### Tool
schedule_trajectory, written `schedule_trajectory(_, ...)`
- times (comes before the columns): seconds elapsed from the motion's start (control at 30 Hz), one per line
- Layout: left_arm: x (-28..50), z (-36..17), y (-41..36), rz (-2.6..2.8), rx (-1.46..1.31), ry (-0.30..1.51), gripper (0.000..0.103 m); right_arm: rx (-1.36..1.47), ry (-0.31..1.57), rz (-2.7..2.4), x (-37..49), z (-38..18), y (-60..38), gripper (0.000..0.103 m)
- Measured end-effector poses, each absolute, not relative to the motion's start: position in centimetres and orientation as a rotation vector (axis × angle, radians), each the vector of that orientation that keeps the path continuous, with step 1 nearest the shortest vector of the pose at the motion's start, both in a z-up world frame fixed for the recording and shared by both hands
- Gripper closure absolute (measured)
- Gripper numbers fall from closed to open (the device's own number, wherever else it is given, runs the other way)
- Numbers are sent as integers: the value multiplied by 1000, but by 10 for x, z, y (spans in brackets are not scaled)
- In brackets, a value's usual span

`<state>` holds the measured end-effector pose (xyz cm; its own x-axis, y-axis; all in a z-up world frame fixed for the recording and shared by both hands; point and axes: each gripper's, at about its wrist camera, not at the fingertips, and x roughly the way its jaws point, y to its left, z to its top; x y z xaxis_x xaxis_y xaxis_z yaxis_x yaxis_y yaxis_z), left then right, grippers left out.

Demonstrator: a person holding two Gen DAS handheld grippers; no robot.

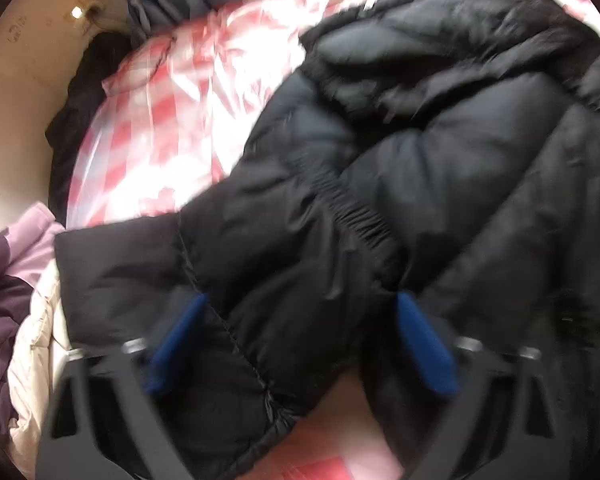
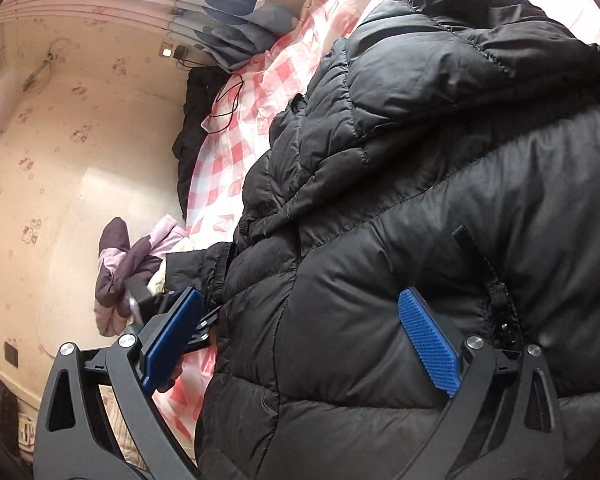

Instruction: Fold large clothes

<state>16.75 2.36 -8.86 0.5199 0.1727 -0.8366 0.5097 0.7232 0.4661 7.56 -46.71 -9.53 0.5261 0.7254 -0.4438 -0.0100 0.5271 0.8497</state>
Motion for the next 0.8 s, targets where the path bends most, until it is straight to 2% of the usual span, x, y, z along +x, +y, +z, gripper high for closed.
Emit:
schedule_trajectory(0.03,175,-92,28,-220,726,1064,61,920,919,522,75,-96,-468,7)
schedule_trajectory(0.07,181,-92,33,-215,673,1089,86,922,919,520,77,-96,-466,7)
schedule_trajectory(0.1,186,-89,39,-218,617,1098,92,924,919,522,77,-96,-465,7)
schedule_trajectory(0.23,187,-64,54,-223,442,1060,97,949,924,523,77,-97,-467,7)
schedule_trajectory(0.47,174,54,61,-335,110,869,98,971,922,532,75,-93,-468,7)
schedule_trajectory(0.63,166,126,43,-381,49,761,98,982,927,529,75,-93,-467,7)
schedule_trajectory(0.8,166,165,9,-470,-6,684,98,1017,919,519,73,-91,-473,7)
